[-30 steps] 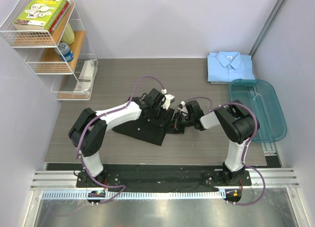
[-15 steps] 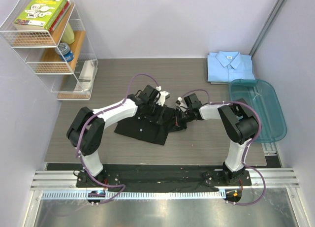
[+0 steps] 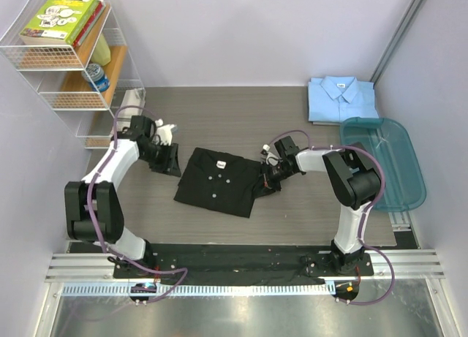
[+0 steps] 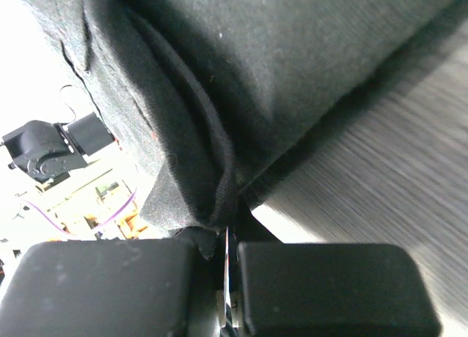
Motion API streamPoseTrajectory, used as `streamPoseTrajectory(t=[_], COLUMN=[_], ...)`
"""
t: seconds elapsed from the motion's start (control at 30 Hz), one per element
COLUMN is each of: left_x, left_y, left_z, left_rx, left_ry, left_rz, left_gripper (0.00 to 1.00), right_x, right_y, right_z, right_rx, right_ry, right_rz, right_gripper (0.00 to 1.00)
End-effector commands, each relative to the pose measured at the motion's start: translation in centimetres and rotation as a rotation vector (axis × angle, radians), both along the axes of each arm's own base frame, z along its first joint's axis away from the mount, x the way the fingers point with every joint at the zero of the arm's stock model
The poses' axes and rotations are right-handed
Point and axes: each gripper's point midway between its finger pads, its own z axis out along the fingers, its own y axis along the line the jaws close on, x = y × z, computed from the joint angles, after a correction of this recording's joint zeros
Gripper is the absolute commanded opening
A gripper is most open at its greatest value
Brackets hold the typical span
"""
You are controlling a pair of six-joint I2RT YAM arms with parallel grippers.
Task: Fold and stack the long sleeve shirts
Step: Neatly place the folded shirt into the bin
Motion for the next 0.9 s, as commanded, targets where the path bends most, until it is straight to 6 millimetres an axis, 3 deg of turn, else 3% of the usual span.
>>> streamPoseTrajectory(t=[0.0, 0.2, 0.43, 0.87], left_x=[-2.9, -3.3, -6.5, -5.2], left_y=[1.1, 0.5, 1.3, 0.7], left_z=[-2.0, -3.1, -4.5, -7.1], left_rx=[-0.036, -0.079, -0.050, -0.102], left_ry=[0.144, 0.206, 0.373, 0.455], left_rz=[-0.053, -0.084, -0.209, -0.206], left_gripper=[0.40, 0.34, 0.43, 0.48], right_x=[0.1, 0.1, 0.0, -0.3], right_y=[-0.2, -0.2, -0.2, -0.2], right_z=[0.8, 0.7, 0.7, 0.4], right_rx=[0.017, 0.019, 0.019, 0.030], right_ry=[-0.009, 0.000, 0.005, 0.034], right_rz=[0.043, 0.047, 0.053, 0.060], right_gripper=[0.01, 0.01, 0.01, 0.01])
